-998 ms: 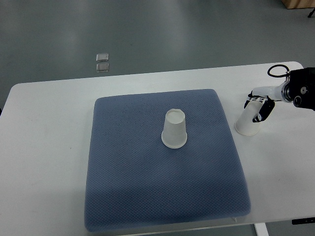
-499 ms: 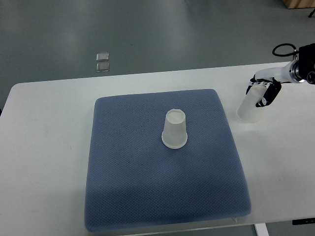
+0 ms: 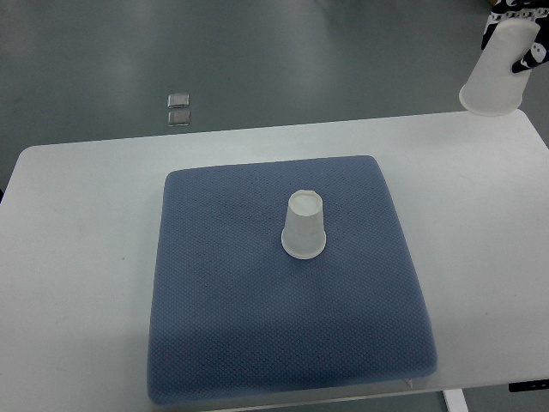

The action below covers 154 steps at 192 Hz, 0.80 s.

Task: Stack paper cups
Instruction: 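Lift the grasped cup upward and away from the table, then carry the cup over the inverted cup and lower it on top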

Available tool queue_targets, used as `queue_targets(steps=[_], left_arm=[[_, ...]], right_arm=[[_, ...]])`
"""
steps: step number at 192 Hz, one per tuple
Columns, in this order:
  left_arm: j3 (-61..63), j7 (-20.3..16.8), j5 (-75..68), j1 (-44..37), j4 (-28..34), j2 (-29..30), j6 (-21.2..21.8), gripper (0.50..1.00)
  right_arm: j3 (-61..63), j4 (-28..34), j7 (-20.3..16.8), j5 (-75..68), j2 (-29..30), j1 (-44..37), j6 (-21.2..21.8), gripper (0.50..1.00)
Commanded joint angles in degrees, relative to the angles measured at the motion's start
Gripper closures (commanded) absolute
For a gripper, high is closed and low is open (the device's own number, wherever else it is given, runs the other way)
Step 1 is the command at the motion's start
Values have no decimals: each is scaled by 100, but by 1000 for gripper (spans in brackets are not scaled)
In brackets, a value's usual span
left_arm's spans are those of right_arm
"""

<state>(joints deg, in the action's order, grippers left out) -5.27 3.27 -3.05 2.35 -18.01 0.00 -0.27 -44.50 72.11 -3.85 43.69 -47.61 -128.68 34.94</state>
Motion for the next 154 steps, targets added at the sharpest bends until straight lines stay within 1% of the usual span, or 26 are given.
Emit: queue_targets(steps=[1,22,50,94,139,154], left_arm=[[-1,-2,-3,2,-1,0,1,500],[-10,-2,-3,2,8,0,1,500],[-10,-2,-3,2,8,0,1,500],[-10,-2,-3,2,8,0,1,500],[-18,-2,15,-7,61,0,10,500],[-18,-2,15,-7,61,0,10,500]], right_arm=[[12,66,-11,0,15,-105,6,846],[56,75,-19,-18,103,-114,6,846],[109,93,-11,-132,419,-114,6,848],[346,93,-19,-1037,1254,-105,4,848],[346,31,-19,-1784,2361,-61,-541,846],[346,31,-19,-1934,2626,-26,-699,846]])
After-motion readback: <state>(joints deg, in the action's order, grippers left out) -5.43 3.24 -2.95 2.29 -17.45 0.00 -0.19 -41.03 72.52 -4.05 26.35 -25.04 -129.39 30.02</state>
